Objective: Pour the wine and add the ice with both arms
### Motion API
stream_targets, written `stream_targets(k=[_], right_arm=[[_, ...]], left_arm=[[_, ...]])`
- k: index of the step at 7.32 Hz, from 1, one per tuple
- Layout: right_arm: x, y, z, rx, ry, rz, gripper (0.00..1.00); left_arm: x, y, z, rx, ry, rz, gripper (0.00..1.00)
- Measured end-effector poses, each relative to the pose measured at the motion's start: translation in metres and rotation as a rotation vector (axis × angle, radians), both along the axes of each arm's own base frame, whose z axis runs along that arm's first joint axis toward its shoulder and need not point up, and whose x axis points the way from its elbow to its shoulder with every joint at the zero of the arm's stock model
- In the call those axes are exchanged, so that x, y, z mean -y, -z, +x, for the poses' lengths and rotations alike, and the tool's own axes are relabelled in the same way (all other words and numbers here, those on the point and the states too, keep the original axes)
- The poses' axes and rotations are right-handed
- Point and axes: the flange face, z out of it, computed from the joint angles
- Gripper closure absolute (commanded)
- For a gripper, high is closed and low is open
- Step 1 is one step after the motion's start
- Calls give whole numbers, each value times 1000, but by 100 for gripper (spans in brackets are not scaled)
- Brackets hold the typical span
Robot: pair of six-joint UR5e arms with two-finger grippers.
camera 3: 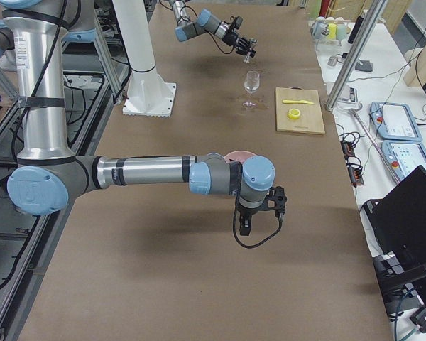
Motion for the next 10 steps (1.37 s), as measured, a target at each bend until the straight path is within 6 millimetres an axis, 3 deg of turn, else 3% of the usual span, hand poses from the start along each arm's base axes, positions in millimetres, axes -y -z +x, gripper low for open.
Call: stream_targets(k=[2, 6, 10], right_arm=[[0, 2, 0, 1, 1, 6, 0], [0, 7, 2, -26, 0, 22, 0], [1, 9, 2, -30, 0, 26, 0]], left_arm=[[5, 8, 0, 41, -55, -4, 100], [13, 51, 17, 145, -129, -72, 100], [11, 68, 27, 293, -202, -109, 100]])
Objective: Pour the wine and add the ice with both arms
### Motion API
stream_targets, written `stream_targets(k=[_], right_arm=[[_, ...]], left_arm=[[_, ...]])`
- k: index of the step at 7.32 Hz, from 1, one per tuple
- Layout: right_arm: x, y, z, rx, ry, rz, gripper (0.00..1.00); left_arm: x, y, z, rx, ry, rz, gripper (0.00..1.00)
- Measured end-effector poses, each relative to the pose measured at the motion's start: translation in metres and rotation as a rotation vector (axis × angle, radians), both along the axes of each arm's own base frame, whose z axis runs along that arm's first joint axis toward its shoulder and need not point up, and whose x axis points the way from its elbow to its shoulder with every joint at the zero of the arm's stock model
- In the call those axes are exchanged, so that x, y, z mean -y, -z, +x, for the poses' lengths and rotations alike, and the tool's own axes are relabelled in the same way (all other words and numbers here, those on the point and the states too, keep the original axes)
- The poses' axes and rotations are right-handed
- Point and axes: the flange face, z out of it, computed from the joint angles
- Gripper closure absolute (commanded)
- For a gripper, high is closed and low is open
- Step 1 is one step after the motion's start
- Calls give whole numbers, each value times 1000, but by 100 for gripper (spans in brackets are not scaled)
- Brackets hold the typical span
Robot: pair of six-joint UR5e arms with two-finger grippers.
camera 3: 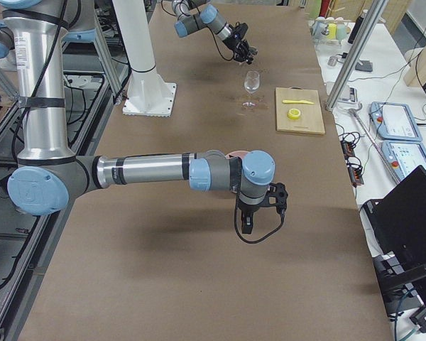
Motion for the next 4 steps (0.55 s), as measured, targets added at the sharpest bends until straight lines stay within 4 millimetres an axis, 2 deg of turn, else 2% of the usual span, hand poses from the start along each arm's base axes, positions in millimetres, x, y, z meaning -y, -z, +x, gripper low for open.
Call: stream_targets(k=[4], right_arm=[[-1, -2, 0, 1, 0, -4, 0]], left_arm=[[-5, 26, 7, 39, -73, -55, 100]])
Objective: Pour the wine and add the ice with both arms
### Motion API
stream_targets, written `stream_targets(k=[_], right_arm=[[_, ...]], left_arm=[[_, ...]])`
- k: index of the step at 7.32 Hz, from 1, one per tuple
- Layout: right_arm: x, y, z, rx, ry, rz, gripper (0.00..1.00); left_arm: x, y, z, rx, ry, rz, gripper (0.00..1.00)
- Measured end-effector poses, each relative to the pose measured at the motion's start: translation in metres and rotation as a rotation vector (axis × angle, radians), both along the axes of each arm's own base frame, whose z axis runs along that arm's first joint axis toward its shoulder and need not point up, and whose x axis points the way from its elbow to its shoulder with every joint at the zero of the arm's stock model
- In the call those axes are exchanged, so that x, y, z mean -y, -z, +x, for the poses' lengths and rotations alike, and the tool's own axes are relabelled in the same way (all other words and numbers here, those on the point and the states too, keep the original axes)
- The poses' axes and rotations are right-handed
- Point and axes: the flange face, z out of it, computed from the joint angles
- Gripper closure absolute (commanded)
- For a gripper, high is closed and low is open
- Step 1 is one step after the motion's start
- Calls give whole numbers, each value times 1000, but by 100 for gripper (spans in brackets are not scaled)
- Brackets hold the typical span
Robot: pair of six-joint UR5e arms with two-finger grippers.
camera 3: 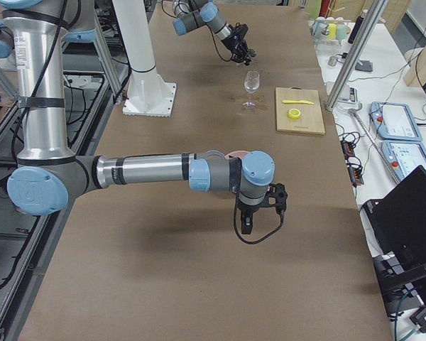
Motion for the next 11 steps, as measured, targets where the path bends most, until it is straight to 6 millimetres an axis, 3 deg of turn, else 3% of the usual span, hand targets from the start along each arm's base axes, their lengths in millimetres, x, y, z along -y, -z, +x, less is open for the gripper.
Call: stream_targets(k=[3, 6, 11], right_arm=[[-1, -3, 0, 0, 0, -5, 0], [-1, -6, 0, 0, 0, -13, 0], [-1, -8, 0, 0, -1, -17, 0]], left_arm=[[-3, 8, 4, 71, -67, -16, 100], [-3, 29, 6, 126, -95, -21, 100], [7, 47, 14, 279, -146, -16, 100]])
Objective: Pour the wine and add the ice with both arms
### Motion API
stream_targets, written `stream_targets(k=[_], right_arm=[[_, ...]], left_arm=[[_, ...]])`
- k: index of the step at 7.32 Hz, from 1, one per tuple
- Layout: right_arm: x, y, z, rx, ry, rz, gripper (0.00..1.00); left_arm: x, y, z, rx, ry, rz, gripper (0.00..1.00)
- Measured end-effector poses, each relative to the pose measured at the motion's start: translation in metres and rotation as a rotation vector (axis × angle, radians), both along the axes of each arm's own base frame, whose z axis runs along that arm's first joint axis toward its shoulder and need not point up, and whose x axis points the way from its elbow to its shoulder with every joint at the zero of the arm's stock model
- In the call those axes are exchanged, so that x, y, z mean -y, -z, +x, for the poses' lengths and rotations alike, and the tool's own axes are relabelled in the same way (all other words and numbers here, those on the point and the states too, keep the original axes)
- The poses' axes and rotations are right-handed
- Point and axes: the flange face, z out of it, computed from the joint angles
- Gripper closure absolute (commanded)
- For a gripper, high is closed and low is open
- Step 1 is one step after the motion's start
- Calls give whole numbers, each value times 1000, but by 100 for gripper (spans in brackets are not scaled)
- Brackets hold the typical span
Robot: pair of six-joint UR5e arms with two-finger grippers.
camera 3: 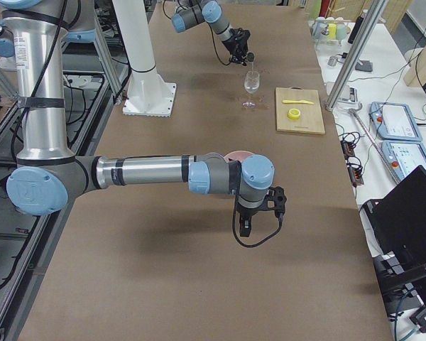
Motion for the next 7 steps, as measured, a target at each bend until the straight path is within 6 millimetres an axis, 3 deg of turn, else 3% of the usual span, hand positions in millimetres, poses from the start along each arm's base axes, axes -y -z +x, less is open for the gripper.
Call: stream_targets(k=[2, 7], right_arm=[[0, -1, 0, 0, 0, -1, 0], [0, -2, 0, 1, -1, -5, 0]], left_arm=[[1, 0, -1, 70, -35, 8, 100], [6, 22, -12, 239, -101, 6, 100]])
